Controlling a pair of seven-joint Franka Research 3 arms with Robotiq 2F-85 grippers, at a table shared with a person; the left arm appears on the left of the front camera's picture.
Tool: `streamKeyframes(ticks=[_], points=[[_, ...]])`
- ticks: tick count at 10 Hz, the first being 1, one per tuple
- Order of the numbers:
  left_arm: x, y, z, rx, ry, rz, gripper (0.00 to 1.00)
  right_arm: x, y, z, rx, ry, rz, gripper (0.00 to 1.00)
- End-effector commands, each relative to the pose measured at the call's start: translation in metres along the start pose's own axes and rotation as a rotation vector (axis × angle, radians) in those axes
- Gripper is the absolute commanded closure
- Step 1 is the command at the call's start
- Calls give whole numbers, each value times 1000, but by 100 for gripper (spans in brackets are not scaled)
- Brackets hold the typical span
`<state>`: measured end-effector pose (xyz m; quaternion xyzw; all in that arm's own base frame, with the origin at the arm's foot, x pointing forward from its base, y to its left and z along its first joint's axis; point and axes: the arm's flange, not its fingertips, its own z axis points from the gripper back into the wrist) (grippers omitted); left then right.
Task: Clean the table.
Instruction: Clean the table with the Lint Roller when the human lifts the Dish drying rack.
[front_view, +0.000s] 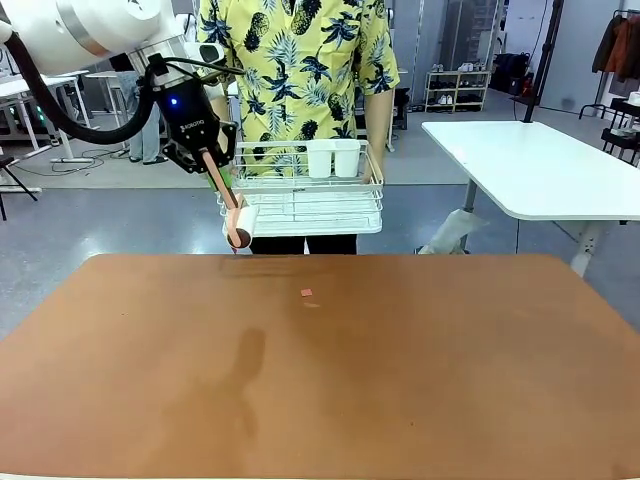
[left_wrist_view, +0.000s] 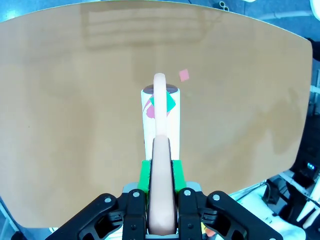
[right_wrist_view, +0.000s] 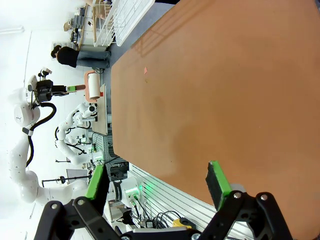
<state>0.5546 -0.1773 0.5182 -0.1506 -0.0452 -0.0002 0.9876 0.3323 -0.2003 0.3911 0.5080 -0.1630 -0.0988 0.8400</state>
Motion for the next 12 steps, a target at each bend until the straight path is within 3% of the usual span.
streamKeyframes(ticks=[1, 5, 7, 9, 12], points=[[-3, 4, 2, 35, -38, -28, 79, -2, 3, 0, 20, -10, 3, 0], [-2, 17, -1, 42, -37, -40, 79, -2, 3, 0, 20, -10, 3, 0], [-6, 59, 7, 140, -55, -96, 79, -2, 3, 0, 20, -10, 3, 0], [-12, 90, 8, 155, -52, -108, 79, -2, 3, 0, 20, -10, 3, 0], [-1, 123, -7, 81, -61, -79, 79, -2, 3, 0, 20, -10, 3, 0]])
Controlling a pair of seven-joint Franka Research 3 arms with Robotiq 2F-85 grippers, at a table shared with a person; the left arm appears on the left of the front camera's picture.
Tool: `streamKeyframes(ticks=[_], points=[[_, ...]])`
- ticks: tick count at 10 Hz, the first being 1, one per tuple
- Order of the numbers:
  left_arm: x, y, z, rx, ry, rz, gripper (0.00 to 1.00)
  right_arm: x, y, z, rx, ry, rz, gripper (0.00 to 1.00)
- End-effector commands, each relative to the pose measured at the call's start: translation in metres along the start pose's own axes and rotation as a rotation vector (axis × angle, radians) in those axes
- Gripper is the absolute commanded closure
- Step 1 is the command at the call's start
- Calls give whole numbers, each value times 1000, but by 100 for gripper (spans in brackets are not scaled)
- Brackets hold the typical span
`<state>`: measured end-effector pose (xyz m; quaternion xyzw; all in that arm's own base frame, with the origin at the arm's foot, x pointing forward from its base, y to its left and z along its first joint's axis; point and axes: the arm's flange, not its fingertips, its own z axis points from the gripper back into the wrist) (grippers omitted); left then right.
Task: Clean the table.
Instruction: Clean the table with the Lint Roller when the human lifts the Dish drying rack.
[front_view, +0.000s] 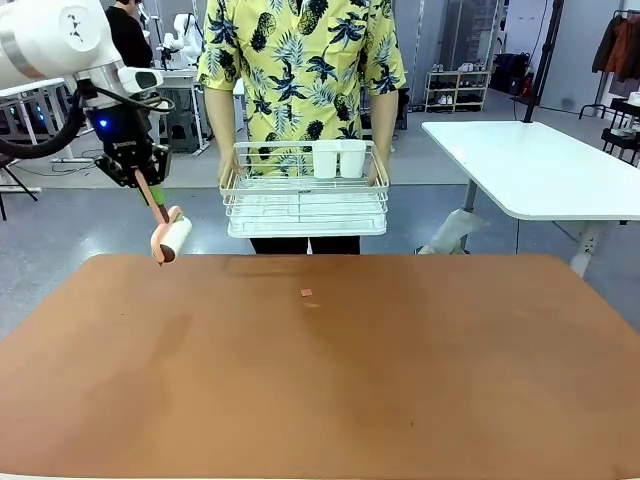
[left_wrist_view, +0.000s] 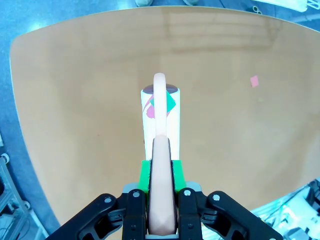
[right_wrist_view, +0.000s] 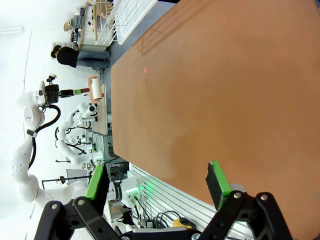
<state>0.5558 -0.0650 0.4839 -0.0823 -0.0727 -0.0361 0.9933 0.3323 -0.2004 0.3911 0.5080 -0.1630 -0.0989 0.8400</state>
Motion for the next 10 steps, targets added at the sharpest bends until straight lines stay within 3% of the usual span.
streamKeyframes(ticks=[1, 3, 7, 10], points=[[5, 10, -18, -92, -23, 39, 79, -2, 3, 0, 20, -10, 3, 0], [15, 6, -37, -154, -30, 47, 79, -2, 3, 0, 20, -10, 3, 0], [26, -41, -82, -254, -6, 11, 79, -2, 3, 0, 20, -10, 3, 0], [34, -59, -107, -270, 18, 31, 79, -2, 3, 0, 20, -10, 3, 0]])
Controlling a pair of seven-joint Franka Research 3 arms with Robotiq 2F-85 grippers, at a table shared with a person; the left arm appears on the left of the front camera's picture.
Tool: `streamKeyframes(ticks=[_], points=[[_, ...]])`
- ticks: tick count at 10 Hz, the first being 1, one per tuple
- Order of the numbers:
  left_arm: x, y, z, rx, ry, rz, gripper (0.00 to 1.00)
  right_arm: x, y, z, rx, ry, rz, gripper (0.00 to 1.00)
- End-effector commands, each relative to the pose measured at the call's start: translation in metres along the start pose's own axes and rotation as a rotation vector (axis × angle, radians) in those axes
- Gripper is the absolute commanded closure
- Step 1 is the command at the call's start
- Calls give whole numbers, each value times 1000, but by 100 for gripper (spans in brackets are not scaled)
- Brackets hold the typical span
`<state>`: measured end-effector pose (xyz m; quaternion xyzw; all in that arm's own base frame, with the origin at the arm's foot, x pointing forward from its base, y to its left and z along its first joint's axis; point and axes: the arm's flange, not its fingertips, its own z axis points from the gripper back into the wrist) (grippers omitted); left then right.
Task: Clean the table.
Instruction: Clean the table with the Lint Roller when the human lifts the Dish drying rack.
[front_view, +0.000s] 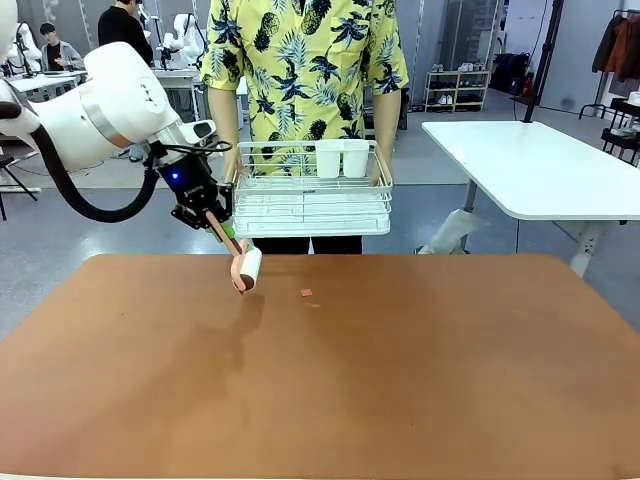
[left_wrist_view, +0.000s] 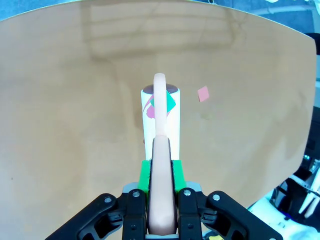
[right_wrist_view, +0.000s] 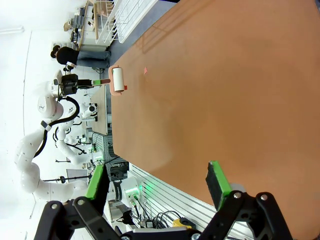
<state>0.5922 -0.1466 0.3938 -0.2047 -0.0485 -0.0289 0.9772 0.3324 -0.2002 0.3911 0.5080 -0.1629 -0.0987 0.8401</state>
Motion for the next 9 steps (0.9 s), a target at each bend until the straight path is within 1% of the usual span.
streamKeyframes(ticks=[1, 4, 9], points=[[8, 5, -6, -7, -23, -5, 79, -2, 3, 0, 20, -11, 3, 0], [6, 15, -23, -33, 8, 18, 79, -2, 3, 0, 20, -11, 3, 0], [2, 36, -49, -20, 56, 54, 79, -2, 3, 0, 20, -11, 3, 0]])
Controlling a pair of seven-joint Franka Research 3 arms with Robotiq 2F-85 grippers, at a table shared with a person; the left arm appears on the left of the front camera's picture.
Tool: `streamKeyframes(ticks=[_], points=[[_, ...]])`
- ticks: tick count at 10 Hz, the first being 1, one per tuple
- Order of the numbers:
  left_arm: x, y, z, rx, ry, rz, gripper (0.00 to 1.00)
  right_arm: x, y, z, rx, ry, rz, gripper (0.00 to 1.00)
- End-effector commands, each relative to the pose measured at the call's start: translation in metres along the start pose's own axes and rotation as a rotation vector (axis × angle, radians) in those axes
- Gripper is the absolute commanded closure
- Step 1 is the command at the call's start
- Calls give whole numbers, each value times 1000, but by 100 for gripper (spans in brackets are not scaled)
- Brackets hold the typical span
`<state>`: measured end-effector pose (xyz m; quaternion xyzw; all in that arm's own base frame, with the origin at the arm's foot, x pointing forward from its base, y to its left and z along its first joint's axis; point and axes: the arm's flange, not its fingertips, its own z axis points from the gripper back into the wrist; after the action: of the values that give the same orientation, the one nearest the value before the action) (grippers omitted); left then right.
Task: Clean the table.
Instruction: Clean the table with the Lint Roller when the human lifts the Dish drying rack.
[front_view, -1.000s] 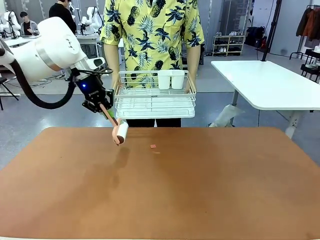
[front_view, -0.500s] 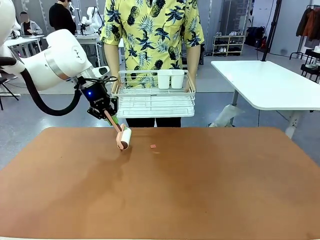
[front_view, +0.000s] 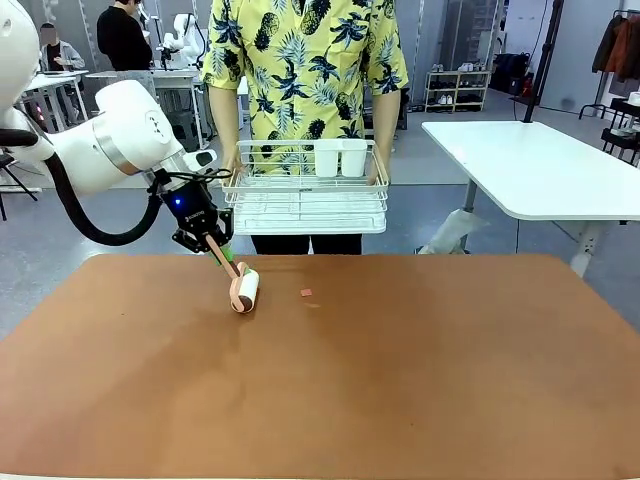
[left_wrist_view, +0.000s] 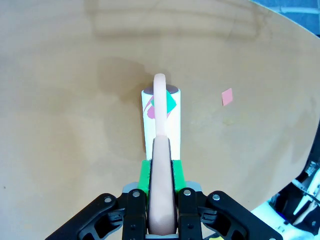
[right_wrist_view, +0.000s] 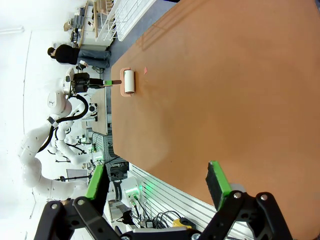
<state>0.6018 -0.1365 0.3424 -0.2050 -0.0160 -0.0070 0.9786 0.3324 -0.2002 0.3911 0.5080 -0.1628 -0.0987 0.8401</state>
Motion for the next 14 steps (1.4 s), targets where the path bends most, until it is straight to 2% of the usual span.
streamKeyframes(ticks=[1, 4, 6, 8, 9, 14], points=[[-3, 8, -11, -42, 17, 5, 79, -2, 3, 0, 20, -11, 3, 0], [-8, 10, -21, -59, 26, 14, 79, -2, 3, 0, 20, -11, 3, 0], [-10, -4, -27, -59, 30, -1, 79, -2, 3, 0, 20, -11, 3, 0], [-8, -41, -39, -52, 29, -27, 79, -2, 3, 0, 20, -11, 3, 0], [-9, -59, -50, -48, 47, 19, 79, -2, 3, 0, 20, -11, 3, 0], [-14, -150, -113, 5, 81, -31, 79, -2, 3, 0, 20, -11, 3, 0]])
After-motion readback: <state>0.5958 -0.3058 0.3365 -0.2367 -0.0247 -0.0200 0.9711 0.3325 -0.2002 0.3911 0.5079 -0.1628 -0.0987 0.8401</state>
